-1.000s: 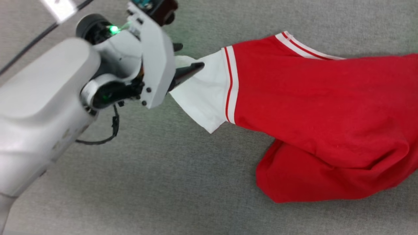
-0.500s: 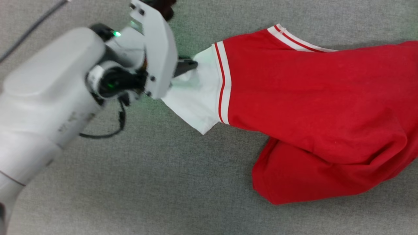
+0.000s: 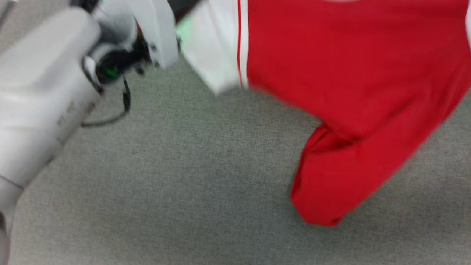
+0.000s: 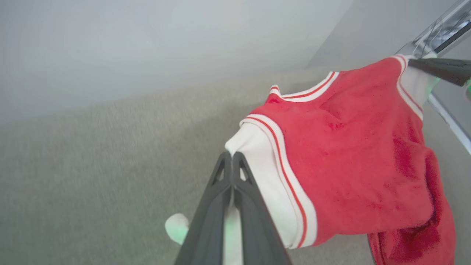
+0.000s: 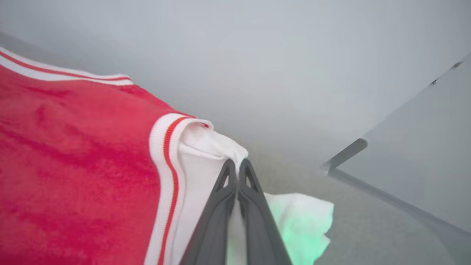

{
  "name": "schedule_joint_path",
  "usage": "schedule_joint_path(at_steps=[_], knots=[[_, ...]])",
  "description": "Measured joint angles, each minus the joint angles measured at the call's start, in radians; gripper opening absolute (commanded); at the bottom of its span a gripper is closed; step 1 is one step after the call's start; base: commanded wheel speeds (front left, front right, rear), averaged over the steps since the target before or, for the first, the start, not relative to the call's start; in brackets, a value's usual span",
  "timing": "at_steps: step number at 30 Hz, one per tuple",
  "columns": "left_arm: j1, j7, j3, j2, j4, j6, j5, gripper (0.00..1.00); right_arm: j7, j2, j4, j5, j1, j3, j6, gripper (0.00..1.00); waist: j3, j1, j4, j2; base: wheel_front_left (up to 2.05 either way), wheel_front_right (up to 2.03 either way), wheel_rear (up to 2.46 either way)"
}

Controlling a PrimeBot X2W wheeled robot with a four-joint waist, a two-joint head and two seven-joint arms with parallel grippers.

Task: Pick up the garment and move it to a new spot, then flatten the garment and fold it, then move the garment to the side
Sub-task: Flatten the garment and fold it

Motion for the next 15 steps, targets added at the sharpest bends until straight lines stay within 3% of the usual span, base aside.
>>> schedule_joint_path(at_steps=[4, 10, 15], knots=[[-0.076, -0.141, 0.034, -0.038, 0.136, -0.002, 0.034, 0.00, -0.097, 0.048, 0.095, -0.081, -0.108, -0.072, 0.000, 0.00, -0.009, 0.0000, -0.010, 0.0000, 0.00, 0.00, 0.00], [-0.308, -0.384, 0.133, -0.130, 0.391, 0.013, 0.084, 0.00, -0.271, 0.180, 0.272, -0.223, -0.379, -0.231, 0.001, 0.00, 0.009, 0.0000, -0.027, 0.0000, 0.00, 0.00, 0.00], [-0.457, -0.456, 0.204, -0.190, 0.502, 0.015, 0.095, 0.00, -0.352, 0.261, 0.400, -0.334, -0.547, -0.300, 0.000, 0.00, 0.014, 0.0000, -0.037, 0.0000, 0.00, 0.00, 0.00]])
